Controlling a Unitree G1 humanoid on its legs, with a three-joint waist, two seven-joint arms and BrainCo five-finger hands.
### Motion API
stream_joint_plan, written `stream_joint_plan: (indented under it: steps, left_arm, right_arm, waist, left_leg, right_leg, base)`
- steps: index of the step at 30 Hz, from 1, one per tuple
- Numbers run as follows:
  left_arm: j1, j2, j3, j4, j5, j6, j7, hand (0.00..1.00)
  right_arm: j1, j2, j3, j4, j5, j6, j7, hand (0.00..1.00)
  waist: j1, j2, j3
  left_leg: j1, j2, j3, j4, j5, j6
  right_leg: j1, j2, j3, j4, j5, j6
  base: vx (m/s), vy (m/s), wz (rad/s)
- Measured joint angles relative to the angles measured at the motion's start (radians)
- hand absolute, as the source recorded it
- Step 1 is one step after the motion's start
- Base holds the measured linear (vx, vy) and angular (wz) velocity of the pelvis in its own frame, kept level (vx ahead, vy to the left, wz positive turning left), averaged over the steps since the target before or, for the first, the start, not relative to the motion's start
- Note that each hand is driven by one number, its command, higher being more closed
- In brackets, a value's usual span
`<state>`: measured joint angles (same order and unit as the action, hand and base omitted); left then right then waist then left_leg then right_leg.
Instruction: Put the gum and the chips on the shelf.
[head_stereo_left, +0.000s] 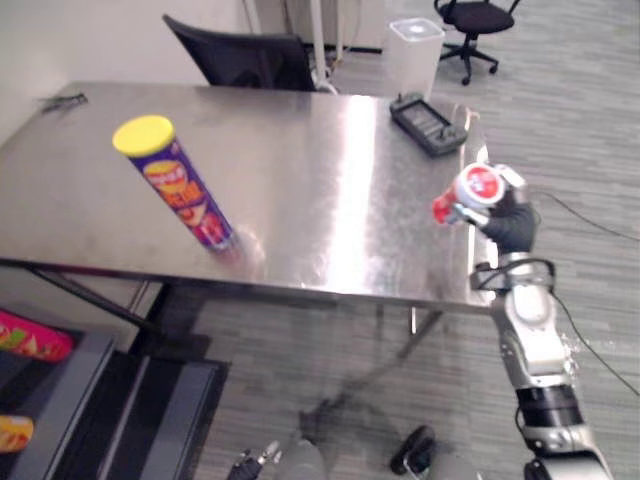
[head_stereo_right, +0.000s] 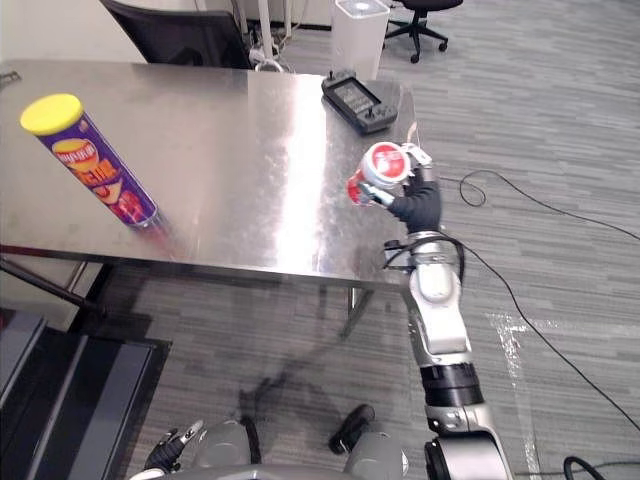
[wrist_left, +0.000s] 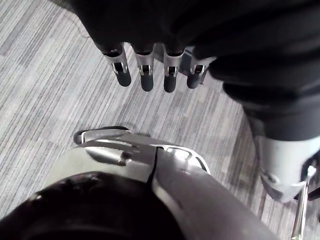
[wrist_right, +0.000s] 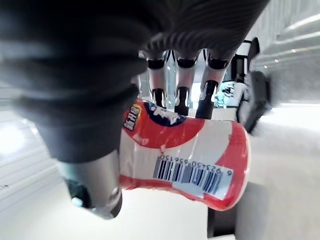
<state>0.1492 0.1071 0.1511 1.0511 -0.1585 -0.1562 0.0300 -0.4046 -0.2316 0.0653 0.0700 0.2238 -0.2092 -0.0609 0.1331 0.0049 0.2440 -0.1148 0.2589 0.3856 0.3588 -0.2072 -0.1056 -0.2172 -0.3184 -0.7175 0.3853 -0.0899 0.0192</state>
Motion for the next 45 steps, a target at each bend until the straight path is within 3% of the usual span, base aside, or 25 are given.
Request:
stream_joint_plan:
  steps: [4, 6, 8, 9, 12, 14, 17, 19, 24, 26, 34, 45]
  left_arm:
    - [0.009, -0.026, -0.005, -0.041, -0.035, -0.018, -0.012, 0.0]
    - [0.001, -0.028, 0.011, -0.033, -0.036, -0.014, -0.013, 0.0]
    - [0.002, -0.031, 0.014, -0.022, -0.035, -0.006, -0.009, 0.0]
    - [0.015, -0.036, 0.014, -0.015, -0.036, -0.004, -0.007, 0.0]
    - [0.043, -0.046, 0.016, -0.002, -0.036, 0.002, -0.008, 0.0]
    - [0.033, -0.04, 0.016, 0.023, -0.034, 0.006, -0.01, 0.0]
    - [0.031, -0.024, 0.022, 0.026, -0.029, 0.006, -0.01, 0.0]
    - [0.023, -0.021, 0.024, 0.036, -0.017, 0.006, -0.009, 0.0]
    - [0.006, 0.007, 0.037, 0.092, -0.016, 0.013, -0.007, 0.0]
    - [0.001, 0.017, 0.04, 0.09, -0.02, 0.013, -0.007, 0.0]
    - [0.001, 0.014, 0.044, 0.074, -0.035, 0.013, -0.017, 0.0]
    - [0.004, 0.014, 0.051, 0.008, -0.074, 0.004, -0.036, 0.0]
  right_arm:
    - [-0.125, 0.001, 0.059, 0.085, 0.031, 0.001, 0.004, 1.0]
    - [-0.144, -0.008, 0.021, 0.082, 0.035, -0.004, 0.0, 1.0]
    - [-0.14, -0.043, -0.043, 0.081, 0.031, -0.002, -0.023, 1.0]
    - [-0.13, -0.059, -0.083, 0.07, 0.028, -0.002, -0.028, 1.0]
    - [-0.042, -0.089, -0.17, -0.035, 0.019, -0.004, -0.032, 1.0]
    - [0.002, -0.087, -0.224, -0.079, 0.019, -0.009, -0.03, 1.0]
    - [0.08, -0.084, -0.263, -0.092, 0.019, -0.005, -0.026, 1.0]
    - [0.108, -0.078, -0.283, -0.103, 0.019, -0.004, -0.024, 1.0]
    - [0.153, -0.048, -0.295, -0.108, 0.012, 0.0, -0.042, 1.0]
    - [0.153, -0.028, -0.295, -0.108, 0.011, 0.001, -0.047, 1.0]
    - [0.147, -0.018, -0.293, -0.106, 0.011, 0.015, -0.054, 1.0]
    - [0.08, -0.017, -0.245, -0.09, 0.012, 0.025, -0.052, 1.0]
  waist:
    - [0.014, 0.021, -0.001]
    - [0.004, 0.03, -0.003]
    - [0.002, 0.035, -0.004]
    - [-0.006, 0.045, -0.008]
    - [-0.018, 0.064, -0.019]
    - [-0.031, 0.063, -0.029]
    - [-0.047, 0.034, -0.053]
    - [-0.048, 0.027, -0.056]
    - [-0.039, -0.009, -0.067]
    - [-0.038, -0.021, -0.069]
    - [0.007, -0.041, -0.067]
    - [0.027, -0.07, -0.04]
  left_leg:
    - [-0.022, -0.06, -0.1, -0.293, 0.188, -0.011]
    - [-0.051, -0.021, 0.019, -0.326, 0.184, 0.085]
    - [-0.074, 0.035, 0.121, -0.175, 0.199, 0.104]
    - [-0.051, 0.074, 0.169, -0.109, 0.197, 0.101]
    - [0.042, 0.126, 0.199, -0.061, 0.206, 0.09]
    - [0.046, 0.104, 0.209, -0.1, 0.171, 0.046]
    - [-0.006, 0.066, 0.249, -0.08, 0.125, 0.043]
    - [-0.015, 0.053, 0.267, -0.068, 0.087, 0.023]
    - [-0.064, 0.028, 0.25, 0.081, -0.027, 0.048]
    - [-0.077, 0.023, 0.239, 0.1, -0.035, 0.054]
    - [-0.093, 0.033, 0.203, 0.1, -0.027, 0.059]
    - [-0.124, 0.051, 0.173, 0.129, -0.02, 0.069]
  right_leg:
    - [-0.019, -0.044, -0.163, 0.018, -0.036, -0.048]
    - [0.029, -0.059, -0.331, -0.028, -0.039, -0.079]
    - [0.082, -0.087, -0.46, -0.025, -0.05, -0.089]
    - [0.122, -0.094, -0.528, -0.025, -0.052, -0.085]
    - [0.187, -0.106, -0.639, -0.009, -0.049, -0.067]
    - [0.186, -0.14, -0.688, 0.017, -0.044, -0.058]
    - [0.19, -0.199, -0.752, 0.021, 0.009, -0.059]
    - [0.203, -0.222, -0.774, 0.02, 0.042, -0.063]
    - [0.215, -0.312, -0.757, 0.071, 0.087, -0.055]
    - [0.212, -0.319, -0.749, 0.071, 0.095, -0.043]
    - [0.222, -0.294, -0.709, 0.068, 0.101, -0.046]
    - [0.222, -0.278, -0.703, 0.069, 0.1, -0.045]
  base:
    - [-0.13, -0.169, 1.05]
    - [-0.1, -0.201, 1.95]
    - [-0.08, -0.172, 2.02]
    - [-0.11, -0.131, 1.84]
    - [-0.15, 0.052, 1.27]
    - [-0.16, 0.251, 0.84]
    - [-0.18, 0.295, 0.61]
    - [-0.15, 0.298, 0.34]
    - [-0.13, 0.292, 0.09]
    - [-0.1, 0.182, 0.11]
    - [-0.09, 0.112, 0.13]
    - [-0.03, 0.078, 0.06]
